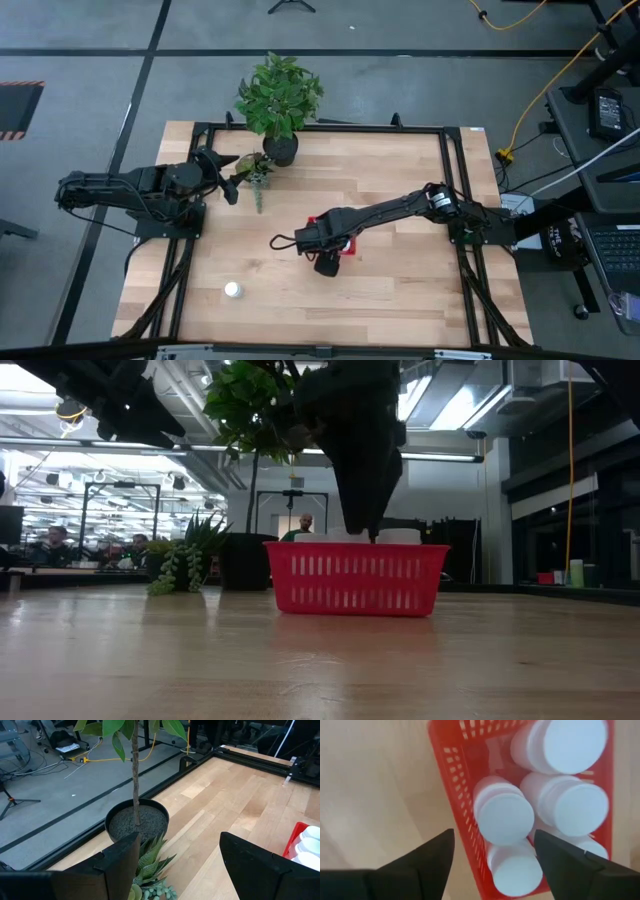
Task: Pick and place pill bottles into a basket
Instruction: Put the white medicine bottle into the red basket
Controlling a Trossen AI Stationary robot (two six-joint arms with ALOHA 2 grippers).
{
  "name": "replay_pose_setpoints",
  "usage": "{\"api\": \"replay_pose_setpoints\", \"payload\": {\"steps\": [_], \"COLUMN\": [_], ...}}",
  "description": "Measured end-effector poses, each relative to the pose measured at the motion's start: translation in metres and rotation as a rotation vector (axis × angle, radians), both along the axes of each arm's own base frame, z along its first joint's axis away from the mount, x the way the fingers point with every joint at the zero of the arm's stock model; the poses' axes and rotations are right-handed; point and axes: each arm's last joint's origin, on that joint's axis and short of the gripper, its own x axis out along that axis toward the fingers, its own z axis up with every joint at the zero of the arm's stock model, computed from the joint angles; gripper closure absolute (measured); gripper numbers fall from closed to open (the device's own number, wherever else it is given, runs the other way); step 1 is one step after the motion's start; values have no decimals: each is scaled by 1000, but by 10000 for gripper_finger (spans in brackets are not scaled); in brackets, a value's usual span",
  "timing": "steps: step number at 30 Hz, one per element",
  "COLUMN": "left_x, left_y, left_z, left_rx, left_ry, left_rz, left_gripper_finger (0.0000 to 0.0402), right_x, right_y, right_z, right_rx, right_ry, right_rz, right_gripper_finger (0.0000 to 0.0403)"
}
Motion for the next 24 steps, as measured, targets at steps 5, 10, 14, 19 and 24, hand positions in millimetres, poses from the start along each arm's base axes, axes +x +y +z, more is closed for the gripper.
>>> {"api": "replay_pose_setpoints", "payload": {"steps": [5,10,14,19,24], "left_x": [0,0,0,0,0], "left_y": [0,0,0,0,0], "left_z": [0,0,0,0,0], "left_rx": [0,0,0,0,0], "left_ry": [0,0,0,0,-1], "left_rz": [0,0,0,0,0], "left_gripper_finger": [135,135,135,135,135], "right_x": [3,7,16,6,-27], "right_y": [2,11,25,29,19], "right_z": [26,69,103,130,156], "right_rx": [5,-11,4,-38,-349], "right_ry": [-46,-190,-438,-550,-531], "right_rz": [-1,46,232,179,68], "right_gripper_finger": [128,128,128,128,129]}}
